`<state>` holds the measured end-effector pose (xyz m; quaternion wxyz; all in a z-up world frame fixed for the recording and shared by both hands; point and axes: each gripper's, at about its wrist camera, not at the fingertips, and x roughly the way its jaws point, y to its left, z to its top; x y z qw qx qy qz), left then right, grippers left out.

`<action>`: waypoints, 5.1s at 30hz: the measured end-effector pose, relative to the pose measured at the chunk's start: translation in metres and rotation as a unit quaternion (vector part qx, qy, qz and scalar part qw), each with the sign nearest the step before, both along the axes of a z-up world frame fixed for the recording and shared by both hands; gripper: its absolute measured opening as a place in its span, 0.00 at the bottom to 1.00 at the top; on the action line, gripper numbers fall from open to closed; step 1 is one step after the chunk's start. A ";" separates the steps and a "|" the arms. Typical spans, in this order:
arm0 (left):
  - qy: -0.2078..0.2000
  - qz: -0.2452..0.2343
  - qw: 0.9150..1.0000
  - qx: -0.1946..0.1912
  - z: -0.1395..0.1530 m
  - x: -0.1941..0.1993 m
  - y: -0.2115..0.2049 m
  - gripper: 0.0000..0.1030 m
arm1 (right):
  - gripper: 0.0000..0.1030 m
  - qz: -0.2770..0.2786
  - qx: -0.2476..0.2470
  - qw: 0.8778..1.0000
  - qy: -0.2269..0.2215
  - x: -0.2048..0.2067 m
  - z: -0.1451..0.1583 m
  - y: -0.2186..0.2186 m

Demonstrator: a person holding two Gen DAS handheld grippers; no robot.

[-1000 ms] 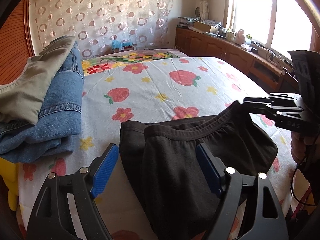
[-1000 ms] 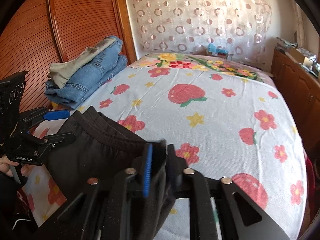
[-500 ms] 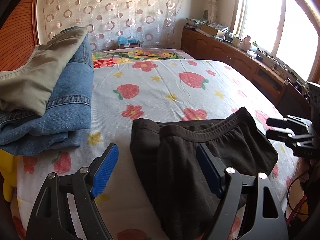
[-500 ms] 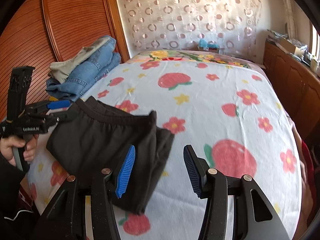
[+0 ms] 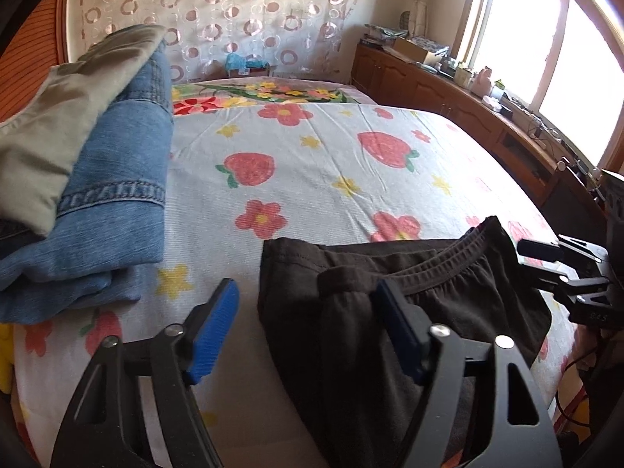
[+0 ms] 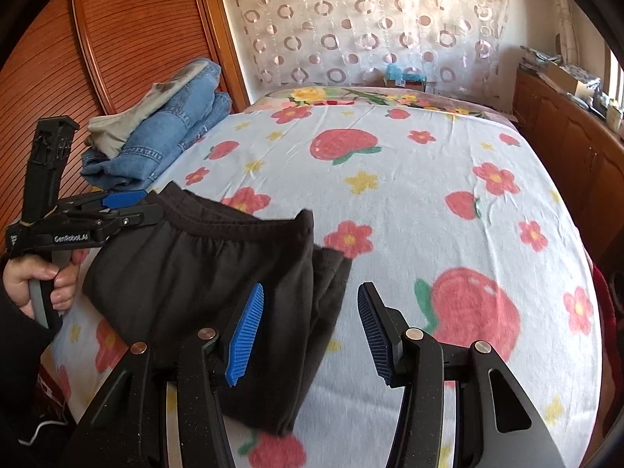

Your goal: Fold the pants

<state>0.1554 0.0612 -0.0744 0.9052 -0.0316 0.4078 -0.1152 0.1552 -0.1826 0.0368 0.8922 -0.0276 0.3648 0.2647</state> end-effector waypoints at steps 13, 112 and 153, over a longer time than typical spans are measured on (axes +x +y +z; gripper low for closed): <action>0.003 -0.012 1.000 -0.016 -0.007 0.000 0.001 0.54 | 0.39 0.011 -0.014 1.000 0.013 0.020 -0.008 0.021; -0.178 -0.027 0.984 0.000 0.134 -0.003 -0.024 0.15 | 0.10 0.055 0.012 0.981 -0.187 0.017 0.085 -0.006; -0.212 0.123 0.968 0.058 0.172 -0.020 0.097 0.16 | 0.10 0.186 0.049 0.947 -0.256 0.149 0.100 0.076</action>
